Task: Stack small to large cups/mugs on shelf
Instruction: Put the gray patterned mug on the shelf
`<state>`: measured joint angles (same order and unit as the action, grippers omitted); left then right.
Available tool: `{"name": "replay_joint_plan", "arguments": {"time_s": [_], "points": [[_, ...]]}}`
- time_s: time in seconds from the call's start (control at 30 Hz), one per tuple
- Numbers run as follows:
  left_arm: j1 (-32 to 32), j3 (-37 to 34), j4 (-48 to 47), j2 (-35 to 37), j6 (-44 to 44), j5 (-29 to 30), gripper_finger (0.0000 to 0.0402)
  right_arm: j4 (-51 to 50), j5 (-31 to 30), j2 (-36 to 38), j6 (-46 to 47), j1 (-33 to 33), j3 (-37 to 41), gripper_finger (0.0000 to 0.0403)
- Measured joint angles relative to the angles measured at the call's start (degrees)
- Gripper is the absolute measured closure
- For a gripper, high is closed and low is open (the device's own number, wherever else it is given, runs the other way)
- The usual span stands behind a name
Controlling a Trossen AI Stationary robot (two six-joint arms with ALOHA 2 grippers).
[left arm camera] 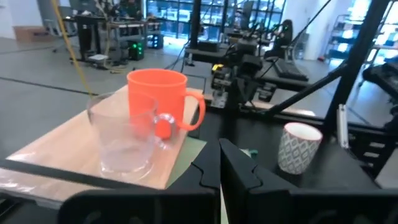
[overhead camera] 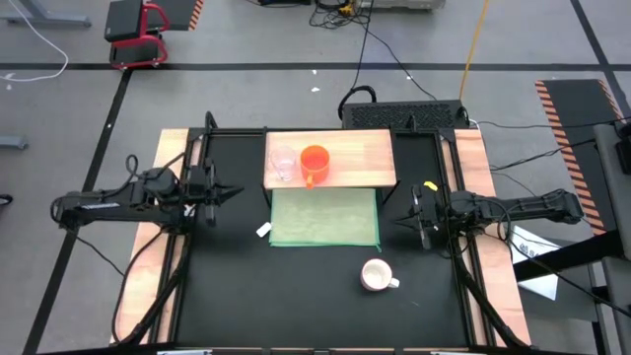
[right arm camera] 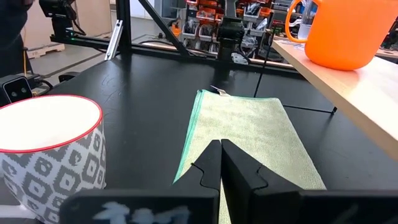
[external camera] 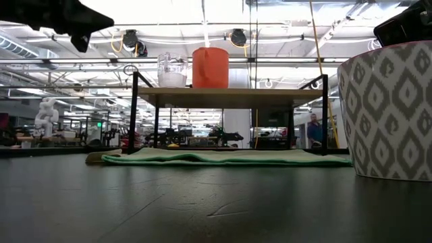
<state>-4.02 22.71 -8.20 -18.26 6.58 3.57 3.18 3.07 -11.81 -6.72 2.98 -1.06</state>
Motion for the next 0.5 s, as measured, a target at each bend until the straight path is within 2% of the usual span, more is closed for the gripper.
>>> {"name": "replay_joint_plan", "arguments": {"time_s": [0.1, 0.23, 0.5], "points": [[2.0, -1.5, 2.1, 0.0, -1.2, 1.2, 0.0402, 0.0, 0.0, 0.0, 0.0, 0.0, 0.0, 0.0403], [4.3, -4.5, 7.4, 0.0, -5.5, -0.5, 0.0402, 0.0, 0.0, 0.0, 0.0, 0.0, 0.0, 0.0403], [4.0, -7.6, 10.2, 0.0, -8.1, 0.3, 0.0402, 0.0, 0.0, 0.0, -0.1, 0.0, 0.0, 0.0403]]}}
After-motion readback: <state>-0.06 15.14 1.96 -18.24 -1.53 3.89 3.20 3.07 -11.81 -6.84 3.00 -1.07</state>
